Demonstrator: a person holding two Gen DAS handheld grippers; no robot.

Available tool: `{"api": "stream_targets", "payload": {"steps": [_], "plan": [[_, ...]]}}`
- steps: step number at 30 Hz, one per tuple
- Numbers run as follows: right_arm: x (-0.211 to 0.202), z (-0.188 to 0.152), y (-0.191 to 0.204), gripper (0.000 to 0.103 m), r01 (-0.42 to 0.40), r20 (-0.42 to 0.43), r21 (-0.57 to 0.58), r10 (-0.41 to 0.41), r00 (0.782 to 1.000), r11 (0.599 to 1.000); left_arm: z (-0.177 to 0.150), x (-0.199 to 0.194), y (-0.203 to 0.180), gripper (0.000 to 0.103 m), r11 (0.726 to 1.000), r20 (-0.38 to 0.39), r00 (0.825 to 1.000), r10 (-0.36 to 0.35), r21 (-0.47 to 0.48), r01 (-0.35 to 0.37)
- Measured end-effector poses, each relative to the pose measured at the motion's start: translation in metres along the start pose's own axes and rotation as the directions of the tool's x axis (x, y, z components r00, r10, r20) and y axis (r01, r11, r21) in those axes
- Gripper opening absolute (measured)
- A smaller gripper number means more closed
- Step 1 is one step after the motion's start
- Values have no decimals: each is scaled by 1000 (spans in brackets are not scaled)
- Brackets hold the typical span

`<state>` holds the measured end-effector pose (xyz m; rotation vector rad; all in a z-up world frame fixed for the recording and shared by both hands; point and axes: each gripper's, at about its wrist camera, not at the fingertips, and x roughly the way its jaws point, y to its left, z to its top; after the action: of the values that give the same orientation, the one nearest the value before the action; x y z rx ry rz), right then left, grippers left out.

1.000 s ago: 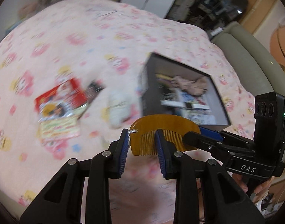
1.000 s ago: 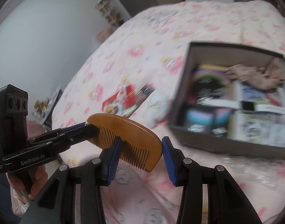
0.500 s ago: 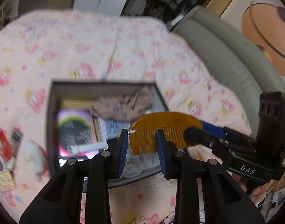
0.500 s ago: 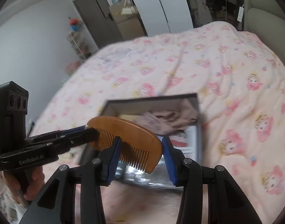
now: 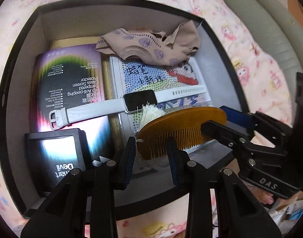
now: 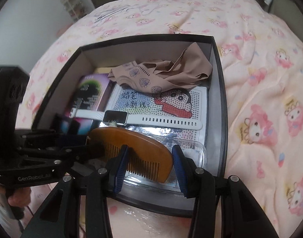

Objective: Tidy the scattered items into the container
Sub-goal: 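Carry the wooden comb with the right gripper and lower it into the box, then open the right gripper to release the comb and withdraw from the box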

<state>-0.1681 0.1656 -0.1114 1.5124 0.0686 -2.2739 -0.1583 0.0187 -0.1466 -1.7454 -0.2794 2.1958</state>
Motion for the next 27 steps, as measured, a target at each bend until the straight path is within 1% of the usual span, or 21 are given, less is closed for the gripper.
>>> {"api": "stream_targets", "payload": {"steps": [2, 5, 6, 7, 8, 10, 12, 15, 17, 19, 21, 23, 25, 27], "plan": [[-2, -2, 0, 41, 15, 24, 5, -15, 1000, 1000, 0, -4, 0, 31, 1000, 20, 1000, -11, -5, 11], [-11, -2, 0, 41, 69, 95, 0, -68, 993, 998, 0, -9, 4, 29, 999, 56, 998, -26, -32, 28], [-13, -2, 1, 41, 83, 111, -6, -82, 990, 997, 0, -9, 5, 26, 999, 62, 998, -24, -43, 27], [-12, 0, 2, 41, 78, 114, -12, -77, 991, 997, 1, -7, 6, 20, 998, 61, 998, -22, -54, 25], [-9, 1, 3, 40, 63, 104, -13, -61, 993, 998, 1, -4, 6, 18, 998, 55, 998, -23, -63, 26], [-1, 2, 3, 40, 31, 75, 6, -31, 997, 1000, -1, 0, 2, 17, 997, 43, 998, -40, -67, 43], [0, 1, 0, 40, 36, 72, 28, -38, 997, 999, -4, 4, -4, 17, 996, 35, 997, -71, -57, 73], [-5, 0, -6, 40, 45, 93, 56, -50, 994, 997, -3, 7, -15, 17, 992, 23, 992, -125, -33, 126], [-7, -2, -7, 40, 30, 95, 58, -35, 995, 998, -2, 6, -13, 17, 991, 34, 992, -124, -50, 125], [-7, -4, -6, 40, 24, 90, 46, -28, 996, 999, -1, 3, -7, 17, 991, 49, 994, -101, -78, 104], [-6, -5, -4, 40, 16, 80, 33, -19, 997, 999, -1, 1, -3, 17, 990, 49, 993, -104, -93, 108], [-7, -5, -2, 40, 37, 77, 27, -39, 996, 999, -1, 2, -6, 17, 989, 33, 992, -120, -83, 122], [-5, -4, -1, 40, 70, 68, 28, -72, 995, 997, 0, 5, -12, 17, 991, 16, 993, -118, -59, 119], [-2, -2, 0, 40, 75, 63, 29, -77, 995, 997, 3, 10, -16, 17, 991, 1, 992, -123, -51, 123]]}}
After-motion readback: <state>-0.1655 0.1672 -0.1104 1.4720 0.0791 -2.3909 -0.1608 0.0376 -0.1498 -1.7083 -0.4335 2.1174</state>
